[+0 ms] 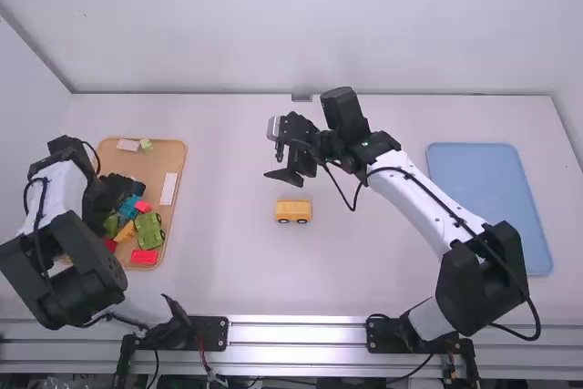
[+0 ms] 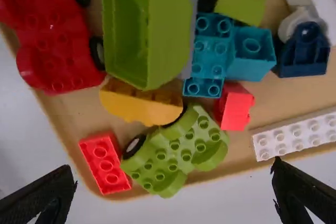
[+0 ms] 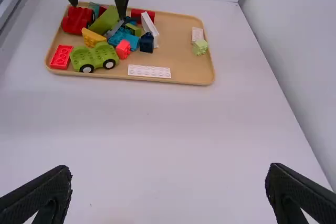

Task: Assemble lego blocks to make yellow taxi

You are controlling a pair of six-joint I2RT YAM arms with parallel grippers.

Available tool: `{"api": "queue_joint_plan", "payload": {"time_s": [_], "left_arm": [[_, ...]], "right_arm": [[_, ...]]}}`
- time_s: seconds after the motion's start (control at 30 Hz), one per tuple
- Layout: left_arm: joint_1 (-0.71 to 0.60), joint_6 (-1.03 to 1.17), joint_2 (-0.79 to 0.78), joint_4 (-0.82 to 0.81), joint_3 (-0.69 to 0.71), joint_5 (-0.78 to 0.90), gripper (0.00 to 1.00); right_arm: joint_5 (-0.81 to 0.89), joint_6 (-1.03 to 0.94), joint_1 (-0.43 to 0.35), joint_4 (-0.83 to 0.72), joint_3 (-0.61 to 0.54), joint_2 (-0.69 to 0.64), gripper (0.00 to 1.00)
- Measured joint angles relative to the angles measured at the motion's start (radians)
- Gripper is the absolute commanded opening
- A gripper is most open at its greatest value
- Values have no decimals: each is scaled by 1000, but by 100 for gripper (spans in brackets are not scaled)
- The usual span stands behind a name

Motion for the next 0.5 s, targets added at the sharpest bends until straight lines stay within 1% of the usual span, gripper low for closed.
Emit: {"api": "queue_joint_plan", "payload": {"time_s": [0.13, 0.27, 0.43, 0.5], "left_arm": [[0, -159, 1, 27, -3, -25, 99], [0, -250, 1, 66, -36, -59, 99], [0, -351, 3, 19, -66, -96, 99], [0, -351, 14, 13, -60, -98, 99]], "right_arm": [[2, -1, 0, 0, 0, 0, 99], [2, -2, 0, 0, 0, 0, 98], [2, -4, 0, 2, 0, 0, 99], [3, -5, 0, 2, 0, 0, 98]]}}
